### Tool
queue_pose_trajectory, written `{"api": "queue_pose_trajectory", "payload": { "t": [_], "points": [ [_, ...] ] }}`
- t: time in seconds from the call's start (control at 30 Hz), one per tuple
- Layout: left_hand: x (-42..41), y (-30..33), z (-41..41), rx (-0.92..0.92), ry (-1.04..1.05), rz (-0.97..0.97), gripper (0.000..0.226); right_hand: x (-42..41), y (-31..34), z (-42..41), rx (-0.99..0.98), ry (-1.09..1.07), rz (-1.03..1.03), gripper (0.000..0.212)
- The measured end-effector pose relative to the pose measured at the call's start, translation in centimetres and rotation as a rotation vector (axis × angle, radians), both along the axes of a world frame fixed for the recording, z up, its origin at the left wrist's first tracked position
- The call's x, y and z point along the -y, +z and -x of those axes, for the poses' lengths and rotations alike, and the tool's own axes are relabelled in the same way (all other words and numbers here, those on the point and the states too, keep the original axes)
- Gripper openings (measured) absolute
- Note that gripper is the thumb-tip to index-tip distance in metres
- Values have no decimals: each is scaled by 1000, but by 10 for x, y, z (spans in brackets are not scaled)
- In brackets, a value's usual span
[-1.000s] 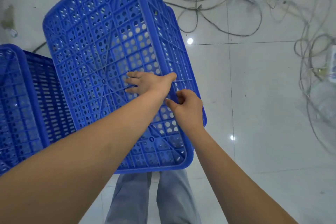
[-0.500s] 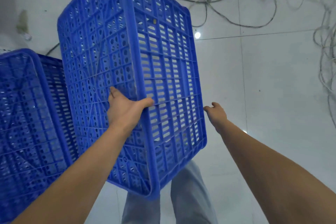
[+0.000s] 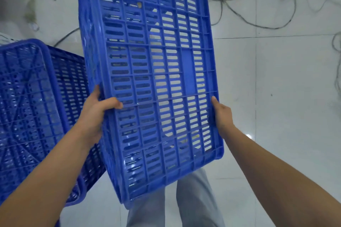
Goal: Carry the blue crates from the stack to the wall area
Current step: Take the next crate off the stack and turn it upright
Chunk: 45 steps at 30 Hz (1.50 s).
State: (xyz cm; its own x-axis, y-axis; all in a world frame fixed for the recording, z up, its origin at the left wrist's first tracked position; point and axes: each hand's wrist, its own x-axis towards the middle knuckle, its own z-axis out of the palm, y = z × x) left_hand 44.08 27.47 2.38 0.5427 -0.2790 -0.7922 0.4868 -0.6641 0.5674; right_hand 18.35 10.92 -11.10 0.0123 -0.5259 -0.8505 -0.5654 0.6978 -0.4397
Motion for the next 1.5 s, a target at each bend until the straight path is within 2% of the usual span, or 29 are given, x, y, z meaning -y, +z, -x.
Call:
{"api": "queue_pose_trajectory", "payload": {
  "t": [0.07,0.13,0.23,0.27,0.33,0.47,0.53,0.57,0.67,0.73,0.87,0.97,1.1,1.2,1.33,1.43,1.5],
  "points": [
    [1,0,-1,-26,40,29,73,4,8,-4,-73,74,96,63],
    [3,1,-2,-74,71,49,79,9,16,-8,-171,160,163,57],
    [0,0,-4,-109,153,29,83,13,26,-12,-202,203,265,58],
    [-2,-2,-7,-121,186,31,67,11,29,-14,-202,213,287,58],
    [-7,-8,-13,-130,217,4,19,7,34,-21,-221,245,327,57],
    [-15,-20,-19,-141,230,-41,32,0,44,-35,-272,310,416,55],
    [-20,-25,-22,-140,238,-59,50,-4,48,-41,-295,341,444,54],
    [-25,-30,-23,-143,239,-78,50,-6,50,-44,-307,358,456,55],
    [-42,-43,-23,-172,314,-95,25,-11,50,-52,-350,439,498,55],
    [-54,-53,-21,-244,325,-107,16,-11,48,-55,-385,511,536,55],
    [-64,-69,-5,-370,294,-120,15,11,49,-59,-422,630,590,56],
    [-63,-76,11,-408,354,-84,13,33,51,-61,-423,691,596,56],
    [-59,-77,38,-426,411,-7,25,56,55,-64,-414,765,572,56],
    [-55,-77,56,-469,369,25,39,77,61,-73,-404,809,510,53],
    [-43,-79,79,-486,268,-40,50,101,71,-96,-479,768,449,38],
    [-33,-77,93,-510,308,-80,51,107,72,-121,-557,731,475,22],
    [-28,-73,97,-516,320,-81,50,103,69,-133,-587,725,515,21]
  ]
}}
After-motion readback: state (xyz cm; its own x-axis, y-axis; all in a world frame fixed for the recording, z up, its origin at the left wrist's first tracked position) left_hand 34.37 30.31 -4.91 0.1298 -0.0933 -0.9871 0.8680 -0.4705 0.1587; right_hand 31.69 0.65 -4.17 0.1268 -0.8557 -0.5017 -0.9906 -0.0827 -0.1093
